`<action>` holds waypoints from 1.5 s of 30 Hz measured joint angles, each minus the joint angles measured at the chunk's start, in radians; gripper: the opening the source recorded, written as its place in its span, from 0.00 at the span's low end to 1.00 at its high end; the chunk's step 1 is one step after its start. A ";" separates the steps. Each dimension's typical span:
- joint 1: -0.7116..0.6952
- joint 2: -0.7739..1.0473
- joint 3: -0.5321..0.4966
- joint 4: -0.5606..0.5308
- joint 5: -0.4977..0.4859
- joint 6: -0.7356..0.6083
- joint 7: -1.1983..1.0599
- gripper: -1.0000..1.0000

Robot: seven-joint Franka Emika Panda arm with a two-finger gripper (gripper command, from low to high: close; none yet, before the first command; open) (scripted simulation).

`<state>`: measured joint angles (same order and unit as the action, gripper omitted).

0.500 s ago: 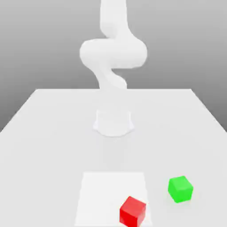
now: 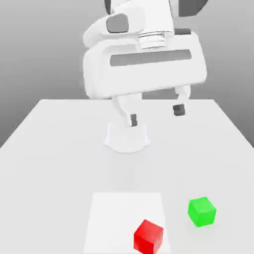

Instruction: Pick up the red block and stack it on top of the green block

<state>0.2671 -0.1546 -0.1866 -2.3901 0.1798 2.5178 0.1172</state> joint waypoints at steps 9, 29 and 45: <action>0.033 0.307 0.001 -0.050 -0.038 0.123 -0.254 0.50; 0.050 0.358 0.036 -0.086 -0.102 0.155 -0.305 0.00; 0.235 0.338 0.163 -0.222 -0.165 0.276 -0.394 1.00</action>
<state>0.5024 0.1832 -0.0235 -2.6123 0.0146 2.7936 -0.2769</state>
